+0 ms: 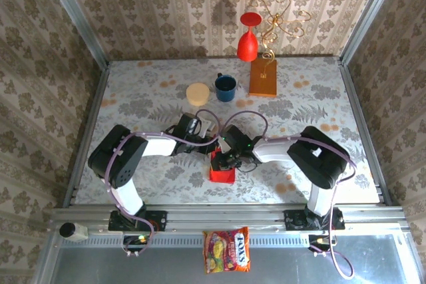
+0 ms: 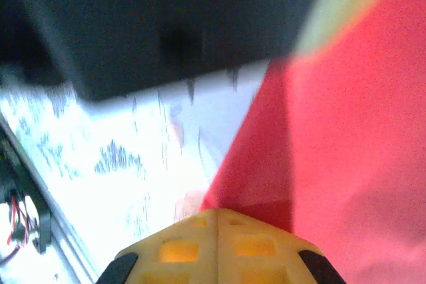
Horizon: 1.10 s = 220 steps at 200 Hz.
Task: Fold a paper plane with a square sheet of paper (pick it up from the middle)
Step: First fold in half a square sheet of paper at the center of the table.
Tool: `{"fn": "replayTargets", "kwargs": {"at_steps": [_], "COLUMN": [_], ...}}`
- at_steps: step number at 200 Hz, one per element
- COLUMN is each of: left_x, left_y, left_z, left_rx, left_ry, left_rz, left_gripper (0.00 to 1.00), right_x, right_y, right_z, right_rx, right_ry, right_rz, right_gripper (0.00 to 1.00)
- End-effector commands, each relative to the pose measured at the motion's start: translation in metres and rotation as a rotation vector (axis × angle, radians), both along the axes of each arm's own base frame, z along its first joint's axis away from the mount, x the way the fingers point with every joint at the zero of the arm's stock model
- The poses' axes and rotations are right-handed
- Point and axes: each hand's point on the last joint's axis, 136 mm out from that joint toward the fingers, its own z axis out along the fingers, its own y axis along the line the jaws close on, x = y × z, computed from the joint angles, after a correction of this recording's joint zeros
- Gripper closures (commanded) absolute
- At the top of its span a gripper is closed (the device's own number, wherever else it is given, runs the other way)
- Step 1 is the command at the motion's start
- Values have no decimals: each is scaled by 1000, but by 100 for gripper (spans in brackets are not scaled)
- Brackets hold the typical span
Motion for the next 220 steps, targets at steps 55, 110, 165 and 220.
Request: {"fn": "replayTargets", "kwargs": {"at_steps": [55, 110, 165, 220], "left_x": [-12, -17, -17, -18], "left_y": [47, 52, 52, 54], "left_z": [-55, -60, -62, -66], "left_rx": [222, 237, 239, 249], "left_ry": [112, 126, 129, 135], "left_rz": [174, 203, 203, 209], "left_gripper": [100, 100, 100, 100], "right_x": [-18, 27, 44, 23], "right_y": [-4, 9, 2, 1], "right_z": [46, 44, 12, -14], "right_rx": [144, 196, 172, 112], "right_ry": [29, 12, 34, 147], "right_rz": [-40, -283, -370, -296], "right_gripper": [96, 99, 100, 100]}}
